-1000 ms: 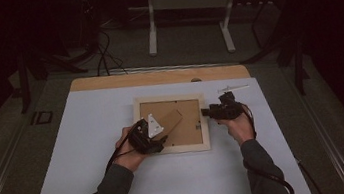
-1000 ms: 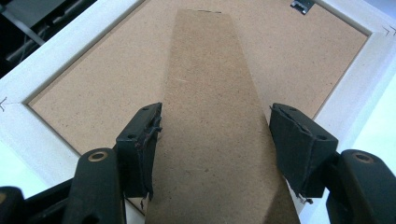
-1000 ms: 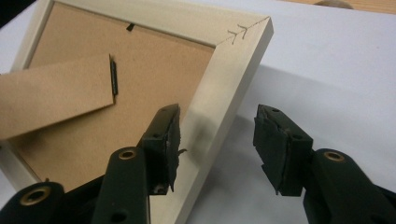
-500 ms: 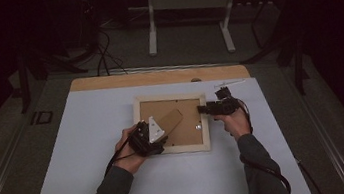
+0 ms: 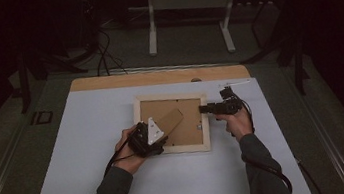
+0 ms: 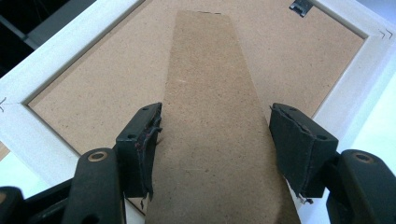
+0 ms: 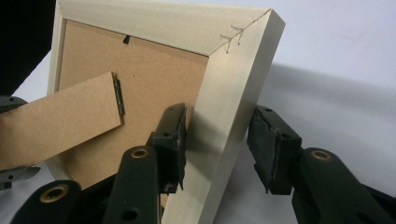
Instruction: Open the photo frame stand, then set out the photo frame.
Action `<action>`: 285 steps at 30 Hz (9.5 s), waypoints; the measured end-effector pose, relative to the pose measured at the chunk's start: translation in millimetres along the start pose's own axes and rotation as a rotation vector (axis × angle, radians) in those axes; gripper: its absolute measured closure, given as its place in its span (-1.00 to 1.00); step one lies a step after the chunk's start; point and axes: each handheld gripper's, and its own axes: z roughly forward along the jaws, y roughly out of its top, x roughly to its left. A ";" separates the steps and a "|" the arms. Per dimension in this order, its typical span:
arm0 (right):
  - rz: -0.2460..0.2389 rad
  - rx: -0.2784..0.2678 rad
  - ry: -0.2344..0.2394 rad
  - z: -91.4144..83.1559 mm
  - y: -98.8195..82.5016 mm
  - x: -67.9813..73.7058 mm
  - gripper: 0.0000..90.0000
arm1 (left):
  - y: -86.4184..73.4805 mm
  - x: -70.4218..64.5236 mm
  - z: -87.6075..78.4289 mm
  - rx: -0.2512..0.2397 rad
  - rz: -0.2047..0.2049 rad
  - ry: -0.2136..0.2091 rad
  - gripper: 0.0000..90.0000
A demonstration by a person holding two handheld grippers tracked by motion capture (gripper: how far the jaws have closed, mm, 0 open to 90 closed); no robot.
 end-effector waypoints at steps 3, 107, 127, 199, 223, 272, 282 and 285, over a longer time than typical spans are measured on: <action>-0.005 -0.002 -0.004 -0.8 0.1 1.3 0.27 | -1.4 2.8 0.0 -0.008 -0.023 -0.022 -0.16; -0.317 -0.302 -0.210 -39.2 -14.1 66.2 0.38 | 19.9 42.6 -2.3 0.071 -0.243 -0.095 0.66; -0.433 -0.322 -0.276 -45.4 -42.3 93.7 0.39 | 6.1 24.3 -19.7 0.030 -0.226 -0.111 0.76; -0.386 -0.222 -0.197 -64.3 -77.0 48.6 0.56 | -34.3 47.3 -61.9 -0.107 -0.407 -0.033 0.40; -0.278 -0.209 -0.144 -39.2 -46.9 37.6 1.00 | -22.8 51.8 -64.1 -0.120 -0.457 -0.008 0.78; -0.282 -0.177 -0.009 -25.3 -37.5 47.2 1.00 | -4.9 55.0 -42.5 -0.087 -0.467 0.016 1.00; -0.287 -0.176 -0.007 -24.8 -37.6 48.1 1.00 | -3.7 56.4 -40.4 -0.083 -0.469 0.020 1.00; -0.289 -0.174 -0.007 -24.7 -37.7 48.7 1.00 | -3.2 56.8 -39.4 -0.080 -0.472 0.019 1.00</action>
